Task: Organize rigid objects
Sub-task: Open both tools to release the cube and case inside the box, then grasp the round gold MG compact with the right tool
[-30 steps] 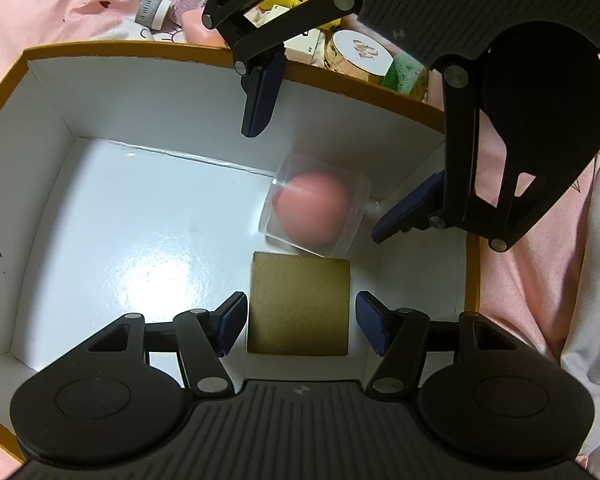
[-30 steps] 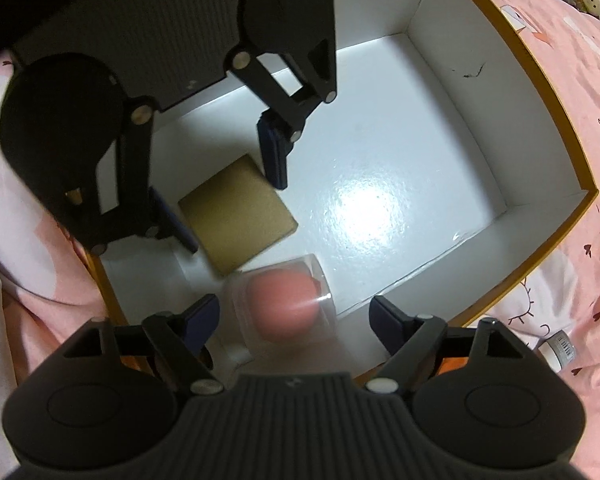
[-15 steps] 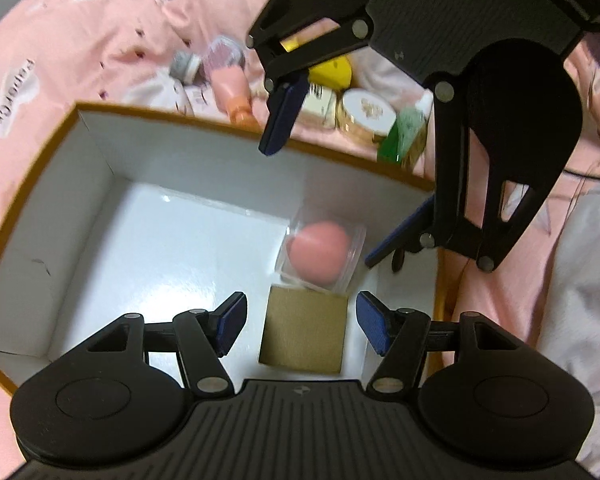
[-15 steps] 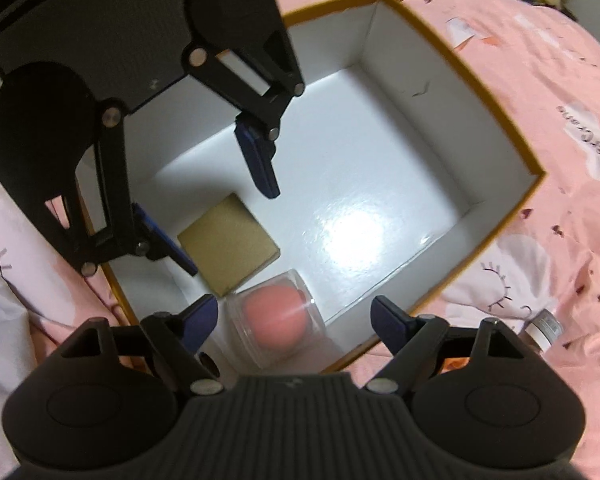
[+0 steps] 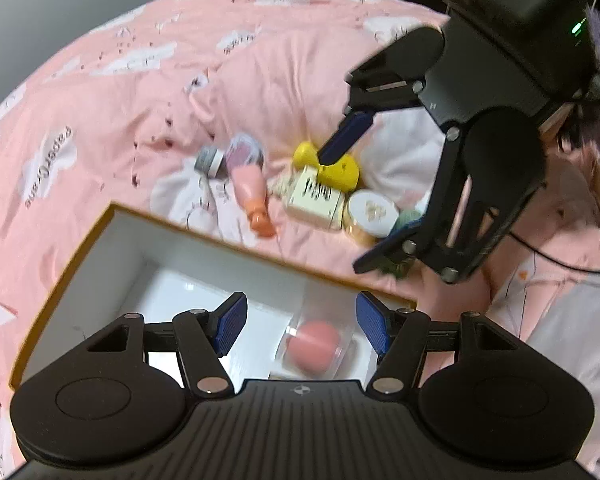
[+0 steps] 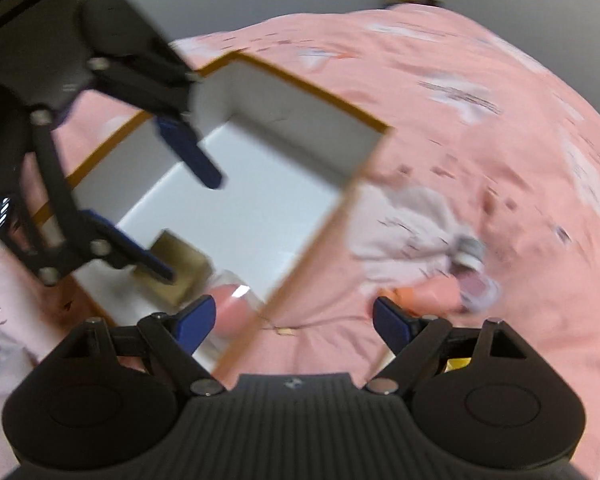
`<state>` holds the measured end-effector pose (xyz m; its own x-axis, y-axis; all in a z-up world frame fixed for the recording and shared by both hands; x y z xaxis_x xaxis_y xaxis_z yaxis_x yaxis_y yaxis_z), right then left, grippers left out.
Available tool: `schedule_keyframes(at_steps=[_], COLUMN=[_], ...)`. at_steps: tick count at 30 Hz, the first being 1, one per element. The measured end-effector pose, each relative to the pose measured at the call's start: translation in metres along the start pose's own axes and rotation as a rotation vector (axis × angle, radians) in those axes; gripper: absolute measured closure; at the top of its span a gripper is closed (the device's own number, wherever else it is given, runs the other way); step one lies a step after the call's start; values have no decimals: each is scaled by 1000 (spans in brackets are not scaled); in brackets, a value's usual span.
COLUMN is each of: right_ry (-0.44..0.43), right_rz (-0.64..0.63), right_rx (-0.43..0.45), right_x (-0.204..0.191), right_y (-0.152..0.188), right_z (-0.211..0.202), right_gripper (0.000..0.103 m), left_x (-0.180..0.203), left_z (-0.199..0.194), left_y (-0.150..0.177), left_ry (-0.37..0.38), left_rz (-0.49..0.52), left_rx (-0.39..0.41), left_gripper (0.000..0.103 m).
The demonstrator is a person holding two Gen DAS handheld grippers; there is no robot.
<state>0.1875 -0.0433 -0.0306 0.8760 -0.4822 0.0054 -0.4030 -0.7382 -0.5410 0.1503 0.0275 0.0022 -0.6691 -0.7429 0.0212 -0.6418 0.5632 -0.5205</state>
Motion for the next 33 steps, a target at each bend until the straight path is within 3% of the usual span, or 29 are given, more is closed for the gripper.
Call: schedule_keyframes(at_steps=[3, 8, 12, 19, 21, 24, 27, 30, 33], right_ry=[55, 58, 57, 44, 37, 29, 8, -22, -13], right_rz=[104, 269, 315, 393, 429, 490, 532, 546, 519], right_rx=[19, 1, -46, -126, -139, -148, -135, -114, -108], right_x=[18, 36, 46, 59, 66, 77, 83, 87, 90], right_y=[21, 60, 86, 128, 138, 151, 157, 151, 143], right_z=[-2, -2, 3, 15, 18, 23, 27, 37, 49], right_gripper=[22, 32, 43, 46, 53, 58, 59, 59, 60], left_x=[14, 37, 49, 71, 77, 75, 58, 35, 25], left_z=[1, 21, 46, 92, 105, 125, 146, 162, 169], left_y=[-11, -25, -33, -44, -46, -52, -55, -56, -56], left_ry=[13, 45, 80, 150, 171, 169, 119, 102, 95], left_rz=[36, 125, 157, 185, 189, 141, 29, -88, -127], left_rx=[19, -4, -47, -121, -139, -162, -200, -228, -249], left_gripper=[29, 29, 29, 30, 30, 30, 34, 40, 41])
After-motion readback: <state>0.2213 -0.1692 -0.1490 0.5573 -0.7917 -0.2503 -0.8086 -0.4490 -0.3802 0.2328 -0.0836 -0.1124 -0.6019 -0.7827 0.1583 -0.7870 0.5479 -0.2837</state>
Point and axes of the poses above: each gripper's, at about its wrist camera, not at the fingertips, and z roughly the way its jaws point, x to its right, y to its underside, the point moved 5 cm from there along z, roughly the way its jaws point, and after that the axes turned 5 degrees about -z, right-handed, at the moved point
